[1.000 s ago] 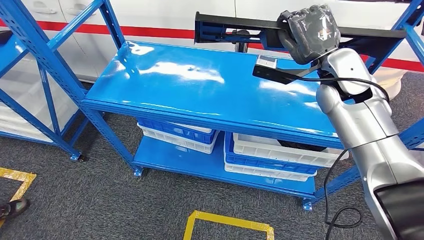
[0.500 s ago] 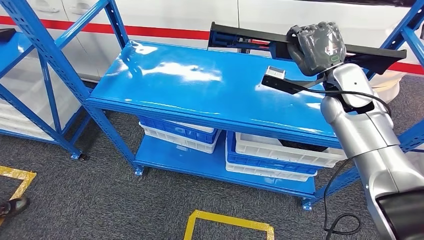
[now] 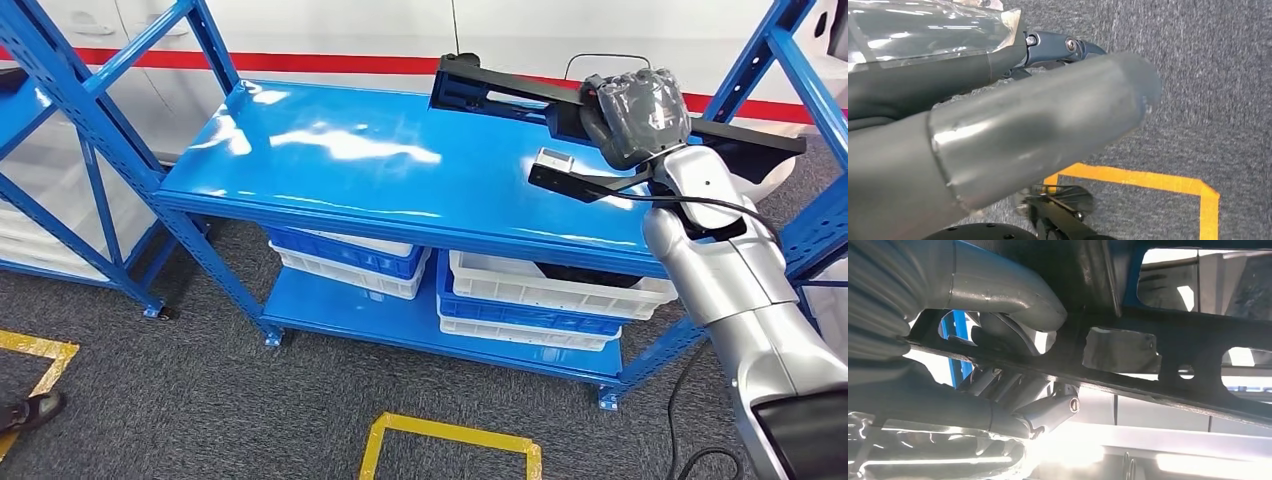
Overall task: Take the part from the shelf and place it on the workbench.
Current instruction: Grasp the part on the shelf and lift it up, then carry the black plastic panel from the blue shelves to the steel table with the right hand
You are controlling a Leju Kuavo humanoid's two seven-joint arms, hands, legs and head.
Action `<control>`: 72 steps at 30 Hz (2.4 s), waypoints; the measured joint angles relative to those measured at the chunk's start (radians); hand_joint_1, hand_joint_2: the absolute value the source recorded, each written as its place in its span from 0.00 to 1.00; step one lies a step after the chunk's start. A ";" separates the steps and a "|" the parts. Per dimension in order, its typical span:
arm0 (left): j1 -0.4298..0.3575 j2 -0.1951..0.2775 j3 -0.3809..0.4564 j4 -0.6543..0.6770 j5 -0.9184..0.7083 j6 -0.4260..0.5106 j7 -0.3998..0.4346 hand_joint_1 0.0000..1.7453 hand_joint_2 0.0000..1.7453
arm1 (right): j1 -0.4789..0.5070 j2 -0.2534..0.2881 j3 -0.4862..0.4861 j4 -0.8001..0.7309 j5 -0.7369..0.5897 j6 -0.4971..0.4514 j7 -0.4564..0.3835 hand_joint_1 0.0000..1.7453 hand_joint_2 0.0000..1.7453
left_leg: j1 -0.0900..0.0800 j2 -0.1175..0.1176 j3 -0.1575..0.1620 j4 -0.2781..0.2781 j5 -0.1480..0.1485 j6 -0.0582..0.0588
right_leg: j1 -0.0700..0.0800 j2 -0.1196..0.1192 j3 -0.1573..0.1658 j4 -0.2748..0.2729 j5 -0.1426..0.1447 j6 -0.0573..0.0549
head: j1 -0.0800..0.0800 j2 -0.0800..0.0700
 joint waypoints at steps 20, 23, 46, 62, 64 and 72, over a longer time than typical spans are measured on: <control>-0.010 0.002 0.001 -0.001 0.009 -0.027 -0.014 0.00 0.00 | -0.049 0.048 -0.017 0.053 0.021 0.005 -0.004 1.00 1.00 | -0.014 0.018 0.050 -0.275 0.225 0.039 | -0.007 -0.011 0.048 0.074 -0.073 0.074 | 0.010 0.000; -0.009 0.004 0.002 -0.001 0.009 -0.028 -0.017 0.00 0.00 | -0.049 0.047 -0.018 0.054 0.018 0.004 -0.009 1.00 1.00 | -0.018 0.015 0.025 -0.254 0.240 0.024 | 0.002 -0.009 0.089 0.003 -0.089 0.062 | 0.009 0.000; -0.013 0.016 0.004 -0.002 -0.011 -0.040 -0.020 0.00 0.00 | 0.056 0.045 -0.076 -0.036 0.092 -0.007 0.051 1.00 1.00 | -0.024 0.016 0.108 -0.306 0.200 0.060 | 0.002 -0.013 -0.108 0.238 -0.119 0.019 | 0.006 0.000; -0.012 0.023 0.019 -0.002 -0.011 -0.042 -0.025 0.00 0.00 | 0.043 0.080 -0.115 -0.062 0.120 0.023 0.035 1.00 1.00 | -0.005 0.010 -0.070 0.040 0.069 -0.010 | -0.002 -0.016 0.042 -0.011 -0.029 -0.005 | -0.001 0.000; -0.013 0.022 0.019 -0.002 -0.012 -0.042 -0.026 0.00 0.00 | 0.041 0.083 -0.116 -0.061 0.123 0.023 0.034 1.00 1.00 | -0.003 0.009 -0.010 0.006 0.108 -0.006 | 0.000 -0.016 0.014 -0.010 -0.006 0.000 | -0.001 0.000; -0.025 0.023 0.020 -0.002 -0.015 -0.044 -0.022 0.00 0.00 | 0.022 0.089 -0.122 -0.059 0.130 0.023 0.034 1.00 1.00 | -0.020 0.008 0.167 -0.281 0.126 0.044 | 0.002 -0.018 -0.049 -0.001 0.036 0.038 | 0.002 0.000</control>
